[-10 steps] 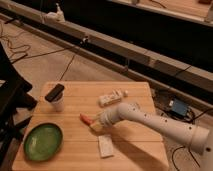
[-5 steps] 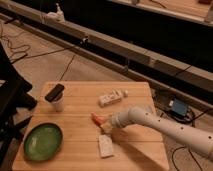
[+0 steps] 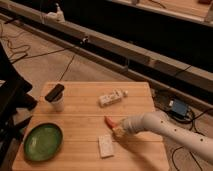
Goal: Drag the pepper across the table
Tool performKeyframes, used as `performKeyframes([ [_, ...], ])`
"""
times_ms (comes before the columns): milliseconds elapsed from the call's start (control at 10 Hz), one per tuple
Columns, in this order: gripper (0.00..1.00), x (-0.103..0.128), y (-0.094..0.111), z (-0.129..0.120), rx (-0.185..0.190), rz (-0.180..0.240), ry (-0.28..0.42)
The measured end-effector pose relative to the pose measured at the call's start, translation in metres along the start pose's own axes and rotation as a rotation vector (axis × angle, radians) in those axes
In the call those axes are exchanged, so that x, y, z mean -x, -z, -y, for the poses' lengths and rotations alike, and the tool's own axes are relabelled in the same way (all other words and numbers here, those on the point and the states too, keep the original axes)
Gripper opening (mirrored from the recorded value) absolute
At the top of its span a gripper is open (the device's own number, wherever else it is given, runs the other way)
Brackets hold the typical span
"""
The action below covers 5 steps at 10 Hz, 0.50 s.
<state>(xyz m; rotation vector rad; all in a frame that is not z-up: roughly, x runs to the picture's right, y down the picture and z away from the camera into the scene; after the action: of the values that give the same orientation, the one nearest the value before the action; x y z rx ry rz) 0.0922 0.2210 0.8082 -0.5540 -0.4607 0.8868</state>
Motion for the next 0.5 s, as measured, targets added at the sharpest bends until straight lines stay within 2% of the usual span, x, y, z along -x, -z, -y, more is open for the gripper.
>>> performKeyframes([
  [200, 0.0, -0.014, 0.02, 0.005, -0.037, -0.012, -0.04],
  [500, 0.0, -0.029, 0.038, 0.009, -0.078, -0.022, -0.089],
])
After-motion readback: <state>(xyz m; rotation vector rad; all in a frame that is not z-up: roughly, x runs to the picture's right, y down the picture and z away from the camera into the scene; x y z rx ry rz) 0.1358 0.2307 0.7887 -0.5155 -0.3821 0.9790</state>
